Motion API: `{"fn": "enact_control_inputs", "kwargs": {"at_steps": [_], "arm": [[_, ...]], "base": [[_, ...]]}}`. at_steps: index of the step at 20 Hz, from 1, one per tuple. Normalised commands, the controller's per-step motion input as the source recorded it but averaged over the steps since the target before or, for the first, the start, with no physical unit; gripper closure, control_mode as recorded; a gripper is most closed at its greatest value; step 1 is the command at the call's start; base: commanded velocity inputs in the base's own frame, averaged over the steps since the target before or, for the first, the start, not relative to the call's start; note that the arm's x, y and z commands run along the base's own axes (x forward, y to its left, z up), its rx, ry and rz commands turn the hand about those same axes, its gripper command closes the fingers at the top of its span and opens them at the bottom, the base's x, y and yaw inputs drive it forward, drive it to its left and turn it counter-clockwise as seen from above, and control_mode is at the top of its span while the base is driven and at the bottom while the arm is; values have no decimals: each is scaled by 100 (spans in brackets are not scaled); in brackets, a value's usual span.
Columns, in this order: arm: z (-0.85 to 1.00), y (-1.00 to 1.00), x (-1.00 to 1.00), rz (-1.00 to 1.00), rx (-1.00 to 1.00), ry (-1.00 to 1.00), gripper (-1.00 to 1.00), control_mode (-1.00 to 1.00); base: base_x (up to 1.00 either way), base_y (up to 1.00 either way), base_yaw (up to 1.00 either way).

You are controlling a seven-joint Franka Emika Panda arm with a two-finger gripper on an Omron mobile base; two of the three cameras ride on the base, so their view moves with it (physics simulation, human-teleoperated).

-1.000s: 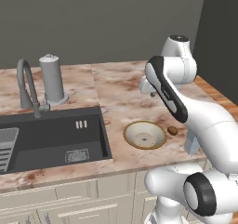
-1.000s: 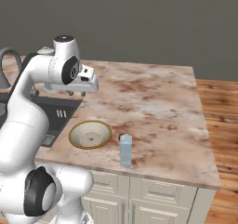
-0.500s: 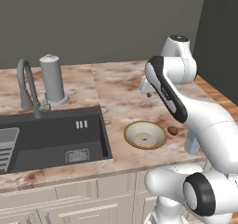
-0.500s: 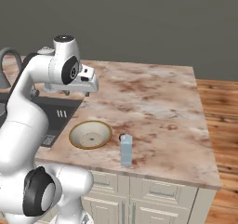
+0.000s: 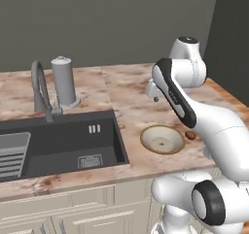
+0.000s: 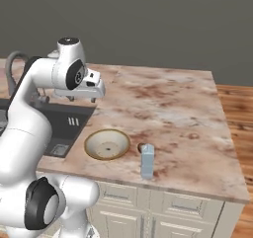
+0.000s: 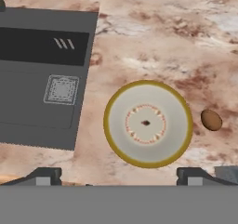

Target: Gather the eggs and milk located in the vicinity of the sink area and place them right next to the bowl.

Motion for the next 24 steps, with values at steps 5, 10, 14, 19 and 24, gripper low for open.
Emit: {"fn": "enact_control_inputs", "kwargs": {"at_steps": [5, 10, 14, 19, 24], "arm": [[0, 0, 0, 0, 0, 0, -100, 100], [0, 0, 0, 0, 0, 0, -100, 100], [0, 0, 0, 0, 0, 0, -100, 100], [0, 0, 0, 0, 0, 0, -100, 100], [0, 0, 0, 0, 0, 0, -100, 100]], "base": [[-21, 52, 0], [-29, 57, 0], [-34, 59, -1], [-37, 57, -1], [-21, 57, -2]]}}
